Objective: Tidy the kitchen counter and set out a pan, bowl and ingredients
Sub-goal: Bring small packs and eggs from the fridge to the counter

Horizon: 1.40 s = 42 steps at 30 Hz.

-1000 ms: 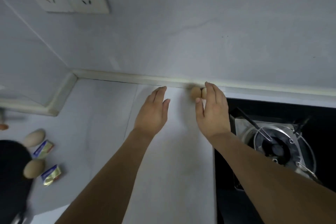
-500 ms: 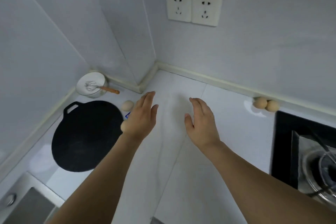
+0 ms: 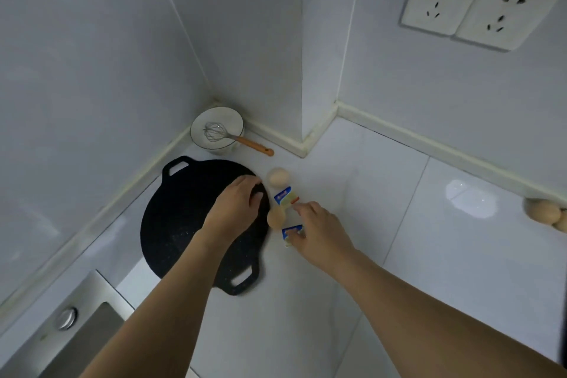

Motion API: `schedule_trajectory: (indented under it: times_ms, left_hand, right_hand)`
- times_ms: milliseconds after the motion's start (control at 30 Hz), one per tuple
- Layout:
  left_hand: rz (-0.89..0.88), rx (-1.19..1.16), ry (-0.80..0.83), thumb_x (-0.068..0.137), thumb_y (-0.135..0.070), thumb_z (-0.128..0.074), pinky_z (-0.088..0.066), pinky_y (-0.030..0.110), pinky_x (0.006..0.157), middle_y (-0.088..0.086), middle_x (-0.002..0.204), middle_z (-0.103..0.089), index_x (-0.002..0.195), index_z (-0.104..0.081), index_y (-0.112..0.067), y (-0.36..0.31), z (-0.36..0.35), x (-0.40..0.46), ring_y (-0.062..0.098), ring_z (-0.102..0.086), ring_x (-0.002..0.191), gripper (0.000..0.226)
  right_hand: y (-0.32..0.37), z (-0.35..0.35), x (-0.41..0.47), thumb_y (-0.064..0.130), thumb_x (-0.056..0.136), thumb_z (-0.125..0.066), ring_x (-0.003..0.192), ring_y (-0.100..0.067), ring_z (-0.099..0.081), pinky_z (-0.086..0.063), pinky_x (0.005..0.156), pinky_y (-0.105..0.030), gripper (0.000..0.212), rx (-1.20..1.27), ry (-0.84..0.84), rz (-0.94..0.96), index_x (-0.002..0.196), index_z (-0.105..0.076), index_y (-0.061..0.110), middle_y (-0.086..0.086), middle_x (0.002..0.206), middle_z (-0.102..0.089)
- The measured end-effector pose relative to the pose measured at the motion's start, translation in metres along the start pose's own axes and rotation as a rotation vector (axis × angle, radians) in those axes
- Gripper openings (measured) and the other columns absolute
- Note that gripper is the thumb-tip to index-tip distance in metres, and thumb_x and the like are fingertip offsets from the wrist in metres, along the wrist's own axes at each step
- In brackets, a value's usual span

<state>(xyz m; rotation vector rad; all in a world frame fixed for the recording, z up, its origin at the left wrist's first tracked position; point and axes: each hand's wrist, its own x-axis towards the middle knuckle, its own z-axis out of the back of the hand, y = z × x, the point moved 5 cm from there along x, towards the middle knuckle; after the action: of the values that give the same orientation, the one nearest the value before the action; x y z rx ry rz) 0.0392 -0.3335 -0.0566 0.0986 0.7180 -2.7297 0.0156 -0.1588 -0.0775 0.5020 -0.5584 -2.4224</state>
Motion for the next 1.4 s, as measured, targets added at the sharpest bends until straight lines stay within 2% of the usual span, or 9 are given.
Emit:
schedule_trajectory:
  times_ms: [200, 400, 600, 667, 767, 900, 1033, 1200, 1400]
  left_hand:
    - [-0.005, -0.047, 0.015, 0.098, -0.022, -0.054, -0.043, 0.026, 0.099, 0.002, 0.133, -0.055, 0.134, -0.053, -0.015, 0.031, -0.002, 0.015, 0.014, -0.054, 0.120, 0.037]
    - [-0.037, -0.103, -0.019, 0.098, -0.018, -0.054, -0.043, 0.027, 0.098, 0.004, 0.130, -0.057, 0.131, -0.056, -0.011, 0.051, -0.003, 0.032, 0.016, -0.056, 0.117, 0.035]
    - [-0.051, -0.192, -0.027, 0.097, -0.017, -0.054, -0.046, 0.030, 0.098, 0.003, 0.128, -0.057, 0.129, -0.057, -0.011, 0.051, -0.017, 0.039, 0.016, -0.056, 0.113, 0.032]
    - [-0.051, -0.208, -0.016, 0.097, -0.017, -0.054, -0.046, 0.034, 0.101, 0.003, 0.129, -0.056, 0.130, -0.056, -0.012, 0.047, -0.022, 0.040, 0.016, -0.055, 0.116, 0.033]
    - [-0.040, -0.189, 0.013, 0.097, -0.016, -0.054, -0.043, 0.030, 0.105, 0.001, 0.137, -0.051, 0.136, -0.051, -0.014, 0.042, -0.029, 0.043, 0.014, -0.051, 0.123, 0.039]
    - [-0.054, -0.112, 0.109, 0.096, -0.016, -0.054, -0.038, 0.033, 0.106, 0.002, 0.148, -0.039, 0.145, -0.040, -0.017, 0.029, -0.038, 0.055, 0.020, -0.043, 0.132, 0.050]
    - [-0.105, 0.048, 0.202, 0.096, -0.016, -0.052, -0.042, 0.043, 0.104, 0.009, 0.150, -0.032, 0.149, -0.029, -0.018, 0.009, -0.051, 0.066, 0.030, -0.039, 0.130, 0.057]
    - [-0.099, 0.211, 0.254, 0.097, -0.015, -0.047, -0.045, 0.041, 0.094, 0.015, 0.138, -0.042, 0.147, -0.030, -0.015, -0.008, -0.065, 0.076, 0.032, -0.044, 0.120, 0.053]
    - [-0.051, 0.235, 0.227, 0.096, -0.019, -0.044, -0.049, 0.038, 0.083, 0.015, 0.121, -0.048, 0.139, -0.036, -0.012, -0.016, -0.067, 0.085, 0.029, -0.051, 0.104, 0.044]
  right_hand:
    - [0.024, -0.025, 0.032, 0.046, 0.088, -0.055, 0.110, -0.032, -0.052, -0.041, 0.087, -0.039, 0.055, -0.202, 0.051, -0.001, 0.131, -0.044, 0.014, -0.009, 0.127, -0.050]
    - [0.033, -0.038, 0.054, 0.030, 0.091, -0.053, 0.113, -0.033, -0.047, -0.040, 0.089, -0.037, 0.041, -0.326, 0.107, 0.030, 0.126, -0.048, 0.008, -0.014, 0.128, -0.046]
    - [0.032, -0.048, 0.060, 0.022, 0.092, -0.051, 0.115, -0.034, -0.048, -0.041, 0.088, -0.035, 0.042, -0.321, 0.160, 0.018, 0.132, -0.045, 0.010, -0.015, 0.132, -0.043]
    - [0.032, -0.050, 0.060, 0.021, 0.092, -0.051, 0.112, -0.033, -0.050, -0.042, 0.088, -0.035, 0.042, -0.294, 0.166, 0.016, 0.132, -0.045, 0.009, -0.016, 0.131, -0.044]
    - [0.029, -0.048, 0.058, 0.023, 0.091, -0.054, 0.106, -0.032, -0.052, -0.042, 0.082, -0.032, 0.040, -0.223, 0.175, 0.007, 0.129, -0.046, 0.009, -0.015, 0.128, -0.045]
    - [0.012, -0.036, 0.051, 0.029, 0.087, -0.061, 0.095, -0.027, -0.054, -0.038, 0.072, -0.027, 0.039, -0.050, 0.099, -0.092, 0.119, -0.050, 0.011, -0.008, 0.119, -0.045]
    - [-0.011, -0.020, 0.040, 0.028, 0.084, -0.066, 0.093, -0.024, -0.055, -0.047, 0.077, -0.034, 0.040, 0.117, 0.032, -0.249, 0.120, -0.052, 0.016, -0.004, 0.112, -0.046]
    - [-0.035, -0.004, 0.026, 0.031, 0.083, -0.070, 0.091, -0.019, -0.054, -0.047, 0.077, -0.030, 0.039, 0.293, -0.051, -0.367, 0.116, -0.053, 0.018, -0.001, 0.109, -0.047]
    - [-0.066, 0.017, 0.005, 0.033, 0.082, -0.071, 0.090, -0.016, -0.050, -0.041, 0.076, -0.026, 0.042, 0.321, -0.122, -0.439, 0.118, -0.053, 0.019, 0.001, 0.105, -0.045]
